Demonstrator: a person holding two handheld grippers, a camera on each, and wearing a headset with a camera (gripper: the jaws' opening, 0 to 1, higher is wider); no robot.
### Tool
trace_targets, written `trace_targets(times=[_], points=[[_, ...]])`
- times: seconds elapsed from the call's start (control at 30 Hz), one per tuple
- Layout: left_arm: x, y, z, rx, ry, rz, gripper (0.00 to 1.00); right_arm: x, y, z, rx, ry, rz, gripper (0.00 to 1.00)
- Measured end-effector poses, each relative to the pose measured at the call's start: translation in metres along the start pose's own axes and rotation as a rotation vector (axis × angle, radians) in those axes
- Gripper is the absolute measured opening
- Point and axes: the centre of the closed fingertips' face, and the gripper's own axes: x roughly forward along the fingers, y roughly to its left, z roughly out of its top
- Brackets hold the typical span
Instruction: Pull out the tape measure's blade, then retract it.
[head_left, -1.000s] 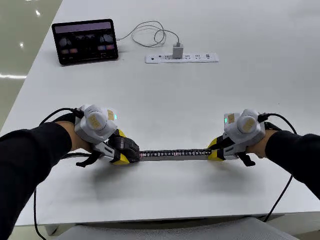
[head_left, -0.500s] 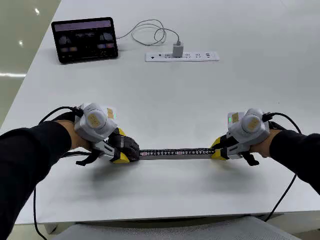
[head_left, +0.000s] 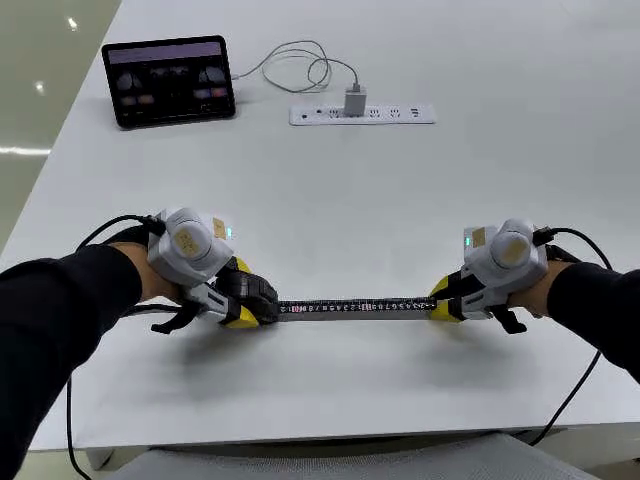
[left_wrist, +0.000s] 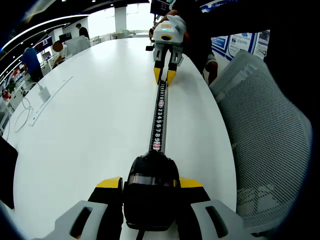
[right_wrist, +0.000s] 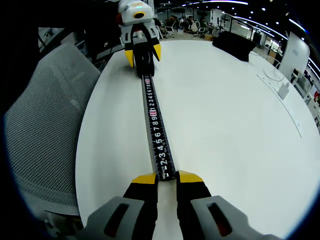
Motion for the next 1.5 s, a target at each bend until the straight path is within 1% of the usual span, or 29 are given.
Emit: trace_targets(times=[0.67,1.5], points=[[0.0,-0.001,0.001,-0.002,0.001,0.0,0.37,-0.004,-0.007,-0.011,0.008,0.007,-0.01,0.08],[0.0,-0.001,0.002,-0.005,-0.002,-0.002,0.37,-0.002,-0.008,-0.011,0.022,-0.003,-0.01,0.09]])
